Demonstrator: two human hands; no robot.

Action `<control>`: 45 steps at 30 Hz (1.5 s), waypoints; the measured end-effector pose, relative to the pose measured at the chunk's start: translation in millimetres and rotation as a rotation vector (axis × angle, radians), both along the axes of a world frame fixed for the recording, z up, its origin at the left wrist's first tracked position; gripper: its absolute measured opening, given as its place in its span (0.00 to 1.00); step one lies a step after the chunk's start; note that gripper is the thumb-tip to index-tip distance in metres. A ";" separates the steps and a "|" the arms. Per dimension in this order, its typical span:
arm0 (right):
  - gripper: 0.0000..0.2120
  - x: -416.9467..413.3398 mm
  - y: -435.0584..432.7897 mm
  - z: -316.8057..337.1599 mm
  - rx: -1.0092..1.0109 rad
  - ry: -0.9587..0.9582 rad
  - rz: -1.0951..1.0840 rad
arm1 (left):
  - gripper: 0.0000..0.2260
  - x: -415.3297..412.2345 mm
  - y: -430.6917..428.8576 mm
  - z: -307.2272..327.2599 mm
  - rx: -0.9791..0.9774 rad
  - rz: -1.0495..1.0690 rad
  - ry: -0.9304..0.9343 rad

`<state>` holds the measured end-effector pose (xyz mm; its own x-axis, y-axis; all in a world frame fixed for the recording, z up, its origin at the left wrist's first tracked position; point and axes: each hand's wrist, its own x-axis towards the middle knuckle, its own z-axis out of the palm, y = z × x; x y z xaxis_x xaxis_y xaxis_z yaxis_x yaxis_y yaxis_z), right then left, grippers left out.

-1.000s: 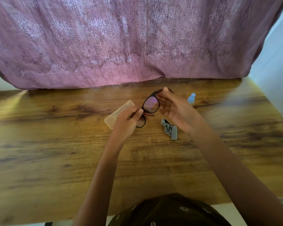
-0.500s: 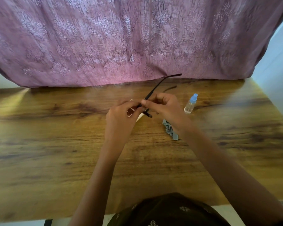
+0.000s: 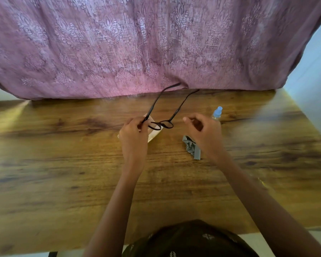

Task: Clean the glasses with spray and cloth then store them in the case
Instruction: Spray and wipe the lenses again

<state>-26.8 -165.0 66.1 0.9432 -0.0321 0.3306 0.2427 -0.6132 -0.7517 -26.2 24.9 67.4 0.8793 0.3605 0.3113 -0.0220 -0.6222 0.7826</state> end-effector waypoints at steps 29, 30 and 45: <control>0.23 52.2 -64.8 -79.0 -0.015 0.034 -0.300 | 0.02 10.6 -0.2 -54.7 -0.295 -0.009 -0.088; 0.23 51.2 -64.0 -77.0 0.027 0.044 -0.289 | 0.03 10.9 -1.1 -55.9 -0.310 -0.016 -0.094; 0.25 -20.8 43.3 -47.8 0.066 0.003 0.138 | 0.16 -8.0 -25.1 -57.2 -0.427 -0.060 -0.121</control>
